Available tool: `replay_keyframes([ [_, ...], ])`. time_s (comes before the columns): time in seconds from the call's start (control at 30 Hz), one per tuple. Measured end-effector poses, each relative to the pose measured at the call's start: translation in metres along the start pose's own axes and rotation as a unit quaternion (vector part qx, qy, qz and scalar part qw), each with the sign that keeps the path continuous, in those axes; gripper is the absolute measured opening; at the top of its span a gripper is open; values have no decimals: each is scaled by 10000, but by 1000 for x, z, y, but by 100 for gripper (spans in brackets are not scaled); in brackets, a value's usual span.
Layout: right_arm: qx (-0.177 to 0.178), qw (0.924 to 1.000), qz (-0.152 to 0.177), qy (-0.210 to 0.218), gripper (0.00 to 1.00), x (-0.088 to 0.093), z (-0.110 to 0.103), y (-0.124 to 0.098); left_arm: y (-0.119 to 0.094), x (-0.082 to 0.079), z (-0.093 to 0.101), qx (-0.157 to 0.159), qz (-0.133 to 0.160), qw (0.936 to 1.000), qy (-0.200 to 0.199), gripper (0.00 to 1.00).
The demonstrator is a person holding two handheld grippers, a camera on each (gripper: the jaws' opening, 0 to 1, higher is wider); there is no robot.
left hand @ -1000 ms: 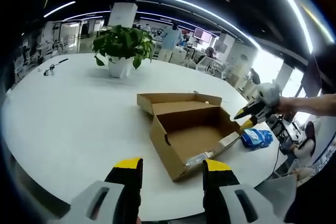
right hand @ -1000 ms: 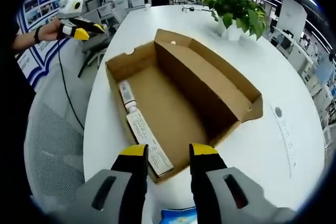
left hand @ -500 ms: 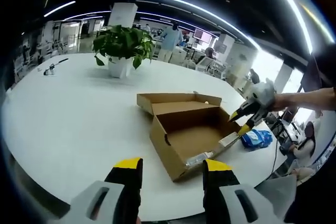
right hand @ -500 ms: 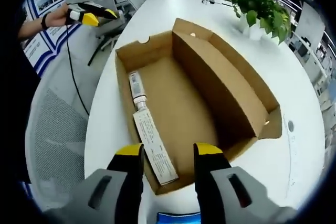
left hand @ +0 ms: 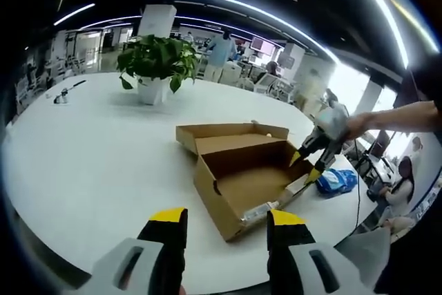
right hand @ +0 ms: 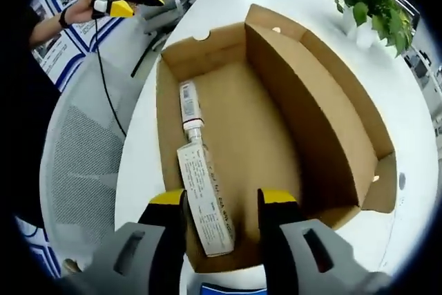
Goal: Operate the shoe box by opening the lid, removing the specified soft item, and placing it in the target area until the item is outside and the box remains undamaged.
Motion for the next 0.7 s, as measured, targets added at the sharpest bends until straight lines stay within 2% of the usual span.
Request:
replay_keyframes([
  [0.17, -198, 9994, -165, -237, 43, -2, -3, 9, 4, -2, 0, 44, -36, 10000, 70, 47],
  [0.23, -27, 9990, -148, -432, 45, -4, -1, 7, 5, -3, 1, 58, -34, 9999, 82, 47],
  [0.33, 105, 9994, -127, -313, 49, -1, 1, 5, 7, -3, 2, 75, -31, 9999, 86, 47],
  [0.47, 203, 9987, -155, -449, 44, -1, 1, 2, 9, -3, 4, 105, -30, 9999, 97, 47],
  [0.57, -15, 9993, -141, -360, 46, -1, -5, 3, 10, -2, 6, 114, -35, 9999, 88, 47],
  [0.7, 2, 9990, -153, -428, 44, -5, -5, 7, 11, -3, 8, 136, -39, 9998, 113, 47],
])
Point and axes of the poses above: the point that each gripper's makers call its tool centre point, and the gripper's own axes: y roughly forward along the fingers, z roughly to its right, x roughly out of its underside, the point moved 9 cm from there along -y, roughly backward along the fingers, and after that the axes turned 2 degrees about y, right-handed, at the moved point
